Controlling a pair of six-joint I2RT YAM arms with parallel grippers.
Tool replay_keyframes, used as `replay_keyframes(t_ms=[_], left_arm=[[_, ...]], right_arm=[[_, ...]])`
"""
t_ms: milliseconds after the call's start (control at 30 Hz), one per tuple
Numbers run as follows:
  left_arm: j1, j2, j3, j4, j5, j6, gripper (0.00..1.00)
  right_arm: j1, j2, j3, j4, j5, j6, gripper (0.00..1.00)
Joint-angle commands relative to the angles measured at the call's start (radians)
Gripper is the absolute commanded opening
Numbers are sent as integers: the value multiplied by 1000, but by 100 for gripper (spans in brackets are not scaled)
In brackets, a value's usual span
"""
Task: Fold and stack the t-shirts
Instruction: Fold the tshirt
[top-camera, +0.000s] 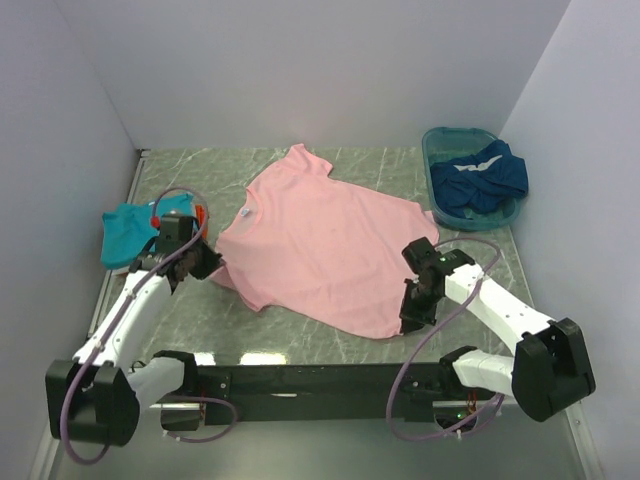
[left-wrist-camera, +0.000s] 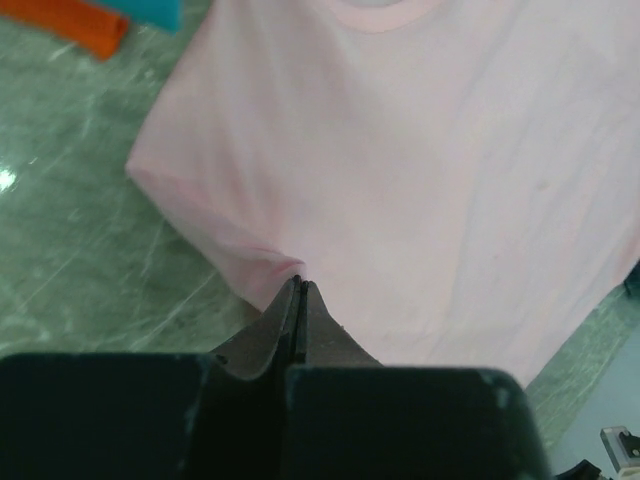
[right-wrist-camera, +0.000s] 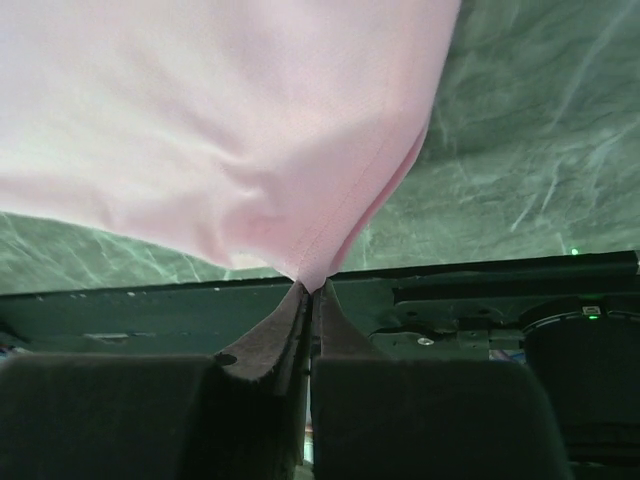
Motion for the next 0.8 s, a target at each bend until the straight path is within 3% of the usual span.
replay_keyframes(t_ms=[0,233,767], left_arm=[[3,72,107,144,54,46,0],[-11,262,244,242,135,113,0],[-40,591,544,340,216,205,0]], right_arm=[[-72,13,56,-14,35,-35,0],[-238,75,104,50,-1,-135,0],[-364,256,216,138,-21,-221,0]])
